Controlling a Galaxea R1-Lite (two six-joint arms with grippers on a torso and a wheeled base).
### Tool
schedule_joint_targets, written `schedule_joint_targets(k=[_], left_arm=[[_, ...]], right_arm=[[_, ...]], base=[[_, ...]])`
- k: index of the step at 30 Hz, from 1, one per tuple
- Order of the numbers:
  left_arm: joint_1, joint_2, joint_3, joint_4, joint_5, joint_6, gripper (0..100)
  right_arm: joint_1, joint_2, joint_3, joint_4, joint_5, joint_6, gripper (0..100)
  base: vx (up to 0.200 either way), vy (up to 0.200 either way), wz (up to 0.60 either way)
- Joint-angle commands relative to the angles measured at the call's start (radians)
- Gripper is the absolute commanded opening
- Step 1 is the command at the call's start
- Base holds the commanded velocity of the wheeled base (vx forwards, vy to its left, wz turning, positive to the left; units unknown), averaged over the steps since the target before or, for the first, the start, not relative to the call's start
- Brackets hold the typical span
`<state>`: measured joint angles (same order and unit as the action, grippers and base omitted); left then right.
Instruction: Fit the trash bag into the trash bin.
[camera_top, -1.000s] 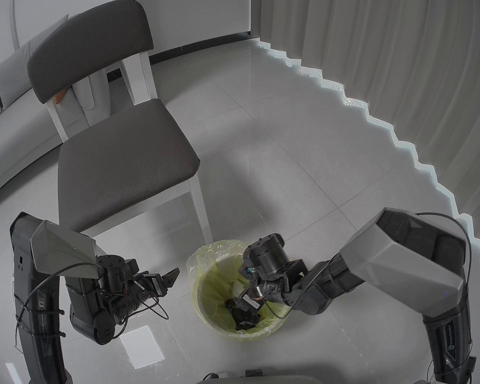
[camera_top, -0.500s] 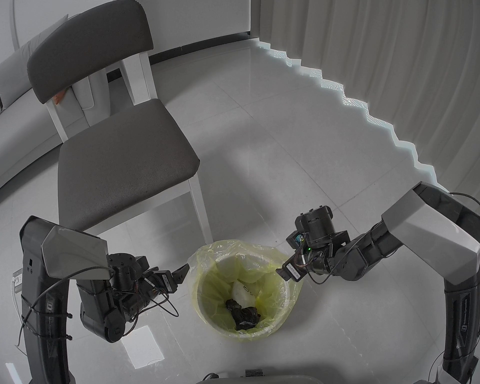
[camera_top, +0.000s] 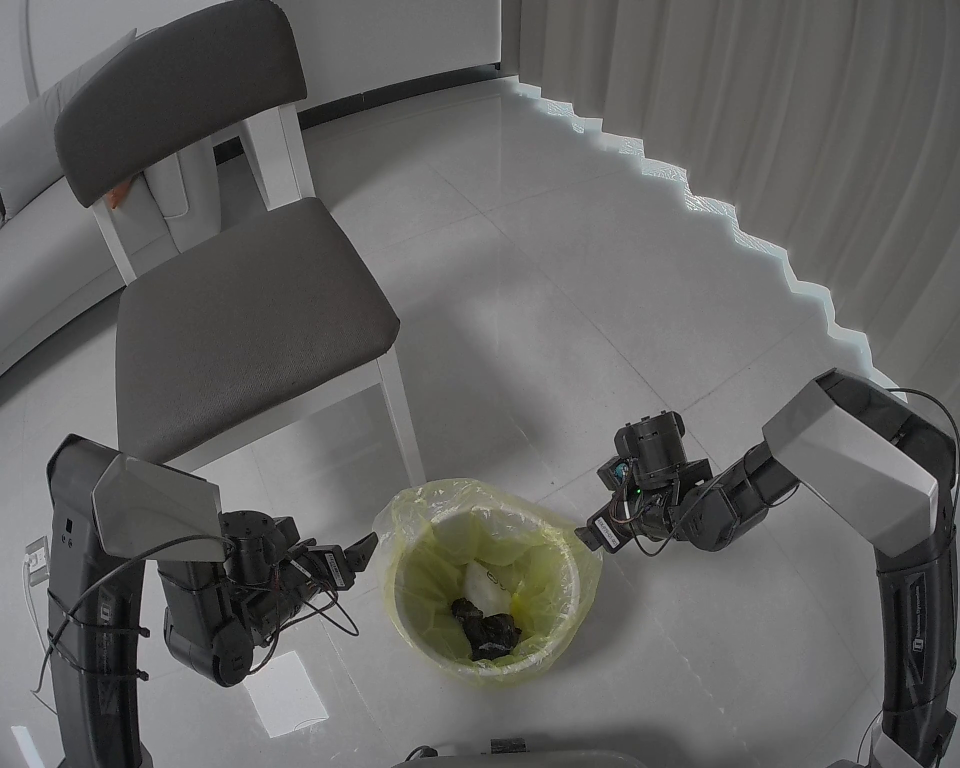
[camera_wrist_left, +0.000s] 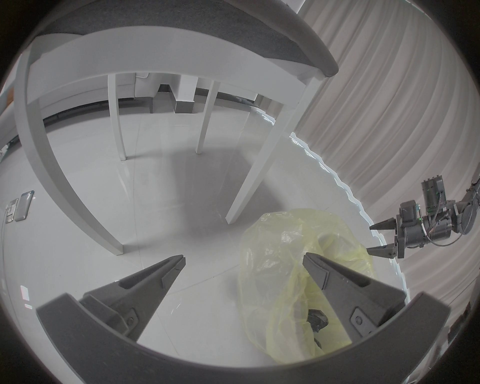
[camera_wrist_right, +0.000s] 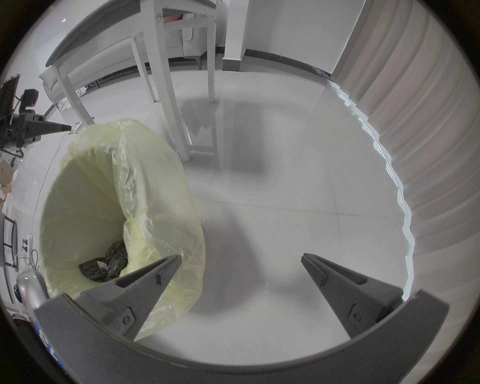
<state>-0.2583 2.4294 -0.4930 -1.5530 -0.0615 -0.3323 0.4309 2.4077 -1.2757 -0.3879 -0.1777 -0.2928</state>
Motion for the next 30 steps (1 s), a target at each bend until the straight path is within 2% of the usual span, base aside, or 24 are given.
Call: schedule_joint_targets(k=[1, 8, 17, 23, 25, 30], left_arm=[[0.005, 0.030, -0.024, -0.018, 0.003, 0.001, 100], [-0.001, 0.083, -0.108, -0.018, 0.002, 0.001, 100], [-0.002, 0.227, -0.289, 0.019, -0.001, 0.012, 100], [0.004, 0.209, -0.335, 0.133, -0.012, 0.026, 100], [0.008, 0.198, -0.355, 0.195, -0.012, 0.070, 100], [0.011, 0.195, -0.368, 0.203, -0.009, 0.092, 100]], right_arm=[[0.003, 0.054, 0.004, -0.009, 0.000, 0.001, 100], [-0.004, 0.076, 0.026, -0.025, 0.003, -0.011, 100], [-0.100, -0.151, 0.156, -0.028, 0.024, -0.011, 100], [-0.113, -0.277, 0.233, -0.045, 0.024, -0.009, 100], [-0.113, -0.341, 0.283, -0.085, 0.023, -0.002, 100], [-0.123, -0.455, 0.391, -0.169, 0.021, 0.003, 100]], base=[[0.000, 0.000, 0.00], [0.000, 0.000, 0.00], [0.000, 0.000, 0.00], [0.000, 0.000, 0.00], [0.000, 0.000, 0.00], [0.000, 0.000, 0.00]])
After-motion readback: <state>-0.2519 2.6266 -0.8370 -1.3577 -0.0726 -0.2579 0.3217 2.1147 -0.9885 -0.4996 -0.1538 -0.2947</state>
